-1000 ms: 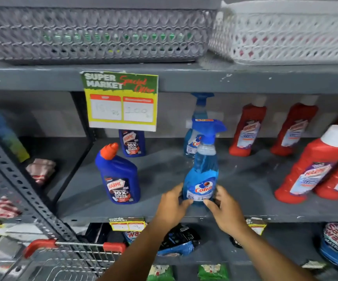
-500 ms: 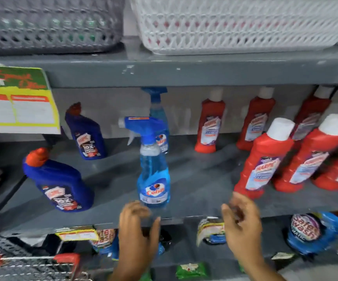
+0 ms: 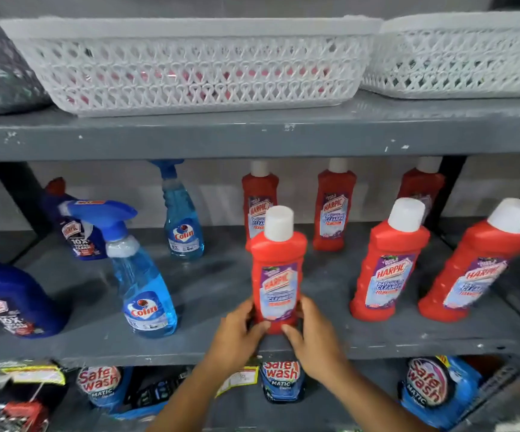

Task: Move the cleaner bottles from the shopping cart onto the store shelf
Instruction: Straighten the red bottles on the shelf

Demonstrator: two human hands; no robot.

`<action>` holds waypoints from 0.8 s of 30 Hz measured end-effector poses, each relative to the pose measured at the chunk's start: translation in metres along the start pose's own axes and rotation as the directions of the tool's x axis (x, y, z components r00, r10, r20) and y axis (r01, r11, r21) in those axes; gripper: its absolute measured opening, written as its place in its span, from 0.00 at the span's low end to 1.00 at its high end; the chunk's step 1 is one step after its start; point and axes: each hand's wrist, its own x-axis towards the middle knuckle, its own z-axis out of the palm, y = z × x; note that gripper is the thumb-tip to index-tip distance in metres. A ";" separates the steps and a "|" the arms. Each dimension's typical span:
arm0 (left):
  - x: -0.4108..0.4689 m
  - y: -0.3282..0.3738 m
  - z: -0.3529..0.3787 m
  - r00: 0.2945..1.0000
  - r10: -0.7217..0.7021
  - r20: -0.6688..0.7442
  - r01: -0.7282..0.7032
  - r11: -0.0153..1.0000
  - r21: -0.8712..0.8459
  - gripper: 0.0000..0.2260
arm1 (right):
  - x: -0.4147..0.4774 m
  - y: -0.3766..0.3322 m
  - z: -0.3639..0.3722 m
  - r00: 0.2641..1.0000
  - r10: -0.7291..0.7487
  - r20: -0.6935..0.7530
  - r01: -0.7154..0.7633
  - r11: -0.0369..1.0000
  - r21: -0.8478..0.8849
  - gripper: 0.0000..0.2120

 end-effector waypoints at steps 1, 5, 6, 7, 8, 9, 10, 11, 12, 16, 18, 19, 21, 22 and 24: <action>-0.002 -0.003 -0.007 1.000 -0.004 -0.009 0.004 1.000 0.001 0.21 | 0.001 -0.004 0.006 1.000 -0.013 0.007 0.013 1.000 0.004 0.25; -0.006 -0.007 -0.024 0.999 -0.035 0.006 0.035 0.999 -0.023 0.20 | 0.003 -0.010 0.022 1.000 -0.009 0.005 0.009 1.000 0.027 0.25; -0.006 -0.009 -0.026 0.999 -0.033 0.015 0.034 0.999 -0.031 0.19 | 0.003 -0.010 0.024 1.000 0.001 0.002 -0.001 1.000 0.026 0.26; -0.007 -0.011 -0.027 0.999 -0.034 0.026 0.035 0.999 -0.039 0.19 | 0.002 -0.010 0.026 1.000 0.012 0.000 -0.012 1.000 0.024 0.26; -0.007 -0.011 -0.027 0.999 -0.035 0.034 0.037 0.998 -0.047 0.18 | 0.001 -0.009 0.027 1.000 0.019 -0.004 -0.019 1.000 0.022 0.26; -0.007 -0.013 -0.028 0.998 -0.035 0.043 0.037 0.998 -0.055 0.17 | 0.001 -0.009 0.028 1.000 0.020 -0.012 -0.020 0.999 0.025 0.26; -0.007 -0.014 -0.029 0.998 -0.035 0.051 0.038 0.997 -0.064 0.17 | 0.001 -0.008 0.029 1.000 0.018 -0.022 -0.017 0.999 0.031 0.26; -0.006 -0.013 -0.029 0.998 -0.036 0.057 0.040 0.996 -0.080 0.17 | 0.002 -0.008 0.030 0.999 0.012 -0.032 -0.011 0.999 0.033 0.26; -0.006 -0.012 -0.030 0.997 -0.038 0.060 0.044 0.995 -0.092 0.18 | 0.002 -0.009 0.031 0.999 0.005 -0.037 -0.004 0.999 0.032 0.26; -0.015 -0.006 -0.029 1.000 0.007 0.017 -0.004 0.989 -0.148 0.23 | -0.008 -0.008 0.023 0.998 -0.047 -0.046 0.048 0.998 0.041 0.30; -0.031 -0.007 -0.025 0.958 0.093 -0.270 -0.098 0.995 -0.007 0.21 | -0.021 0.001 0.008 0.987 -0.076 -0.142 0.091 0.991 0.103 0.29; -0.039 -0.006 -0.022 0.887 0.219 -0.407 -0.171 0.974 0.151 0.17 | -0.029 0.010 -0.004 0.967 -0.085 -0.241 0.119 0.984 0.132 0.26; -0.052 0.003 -0.005 0.780 0.470 -0.413 -0.352 0.876 0.331 0.16 | -0.042 0.035 -0.037 0.890 -0.067 -0.452 0.130 0.985 0.109 0.21; -0.055 0.009 0.010 0.778 0.538 -0.326 -0.443 0.836 0.324 0.16 | -0.044 0.049 -0.056 0.853 -0.047 -0.520 0.106 0.991 0.084 0.20; -0.049 0.027 0.042 0.834 0.541 -0.110 -0.507 0.830 0.232 0.18 | -0.039 0.077 -0.090 0.835 0.035 -0.549 -0.006 0.998 0.055 0.24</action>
